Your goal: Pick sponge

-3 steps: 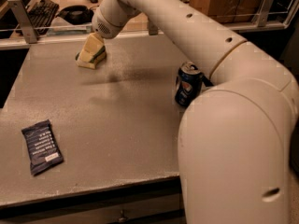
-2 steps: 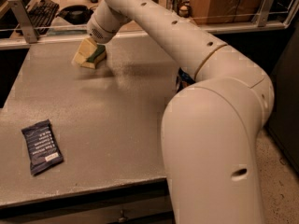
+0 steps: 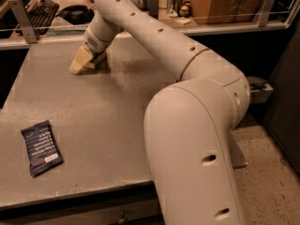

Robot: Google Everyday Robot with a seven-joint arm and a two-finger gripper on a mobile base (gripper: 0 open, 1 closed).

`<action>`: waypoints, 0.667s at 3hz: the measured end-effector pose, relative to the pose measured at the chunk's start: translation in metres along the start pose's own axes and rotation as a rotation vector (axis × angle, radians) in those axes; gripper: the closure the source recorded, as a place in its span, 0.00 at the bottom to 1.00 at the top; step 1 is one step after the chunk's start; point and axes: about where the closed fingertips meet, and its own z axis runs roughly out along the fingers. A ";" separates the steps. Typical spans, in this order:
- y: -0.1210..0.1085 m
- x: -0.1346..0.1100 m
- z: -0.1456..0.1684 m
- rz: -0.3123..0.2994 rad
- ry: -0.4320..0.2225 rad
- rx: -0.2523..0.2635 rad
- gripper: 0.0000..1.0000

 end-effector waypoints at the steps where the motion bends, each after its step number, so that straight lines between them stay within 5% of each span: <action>1: -0.012 0.013 -0.003 0.021 0.024 0.023 0.43; 2: -0.012 0.012 -0.005 0.021 0.024 0.023 0.66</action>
Offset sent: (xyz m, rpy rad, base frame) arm 0.0125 -0.0436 0.0199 -0.0085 -0.0436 -0.0523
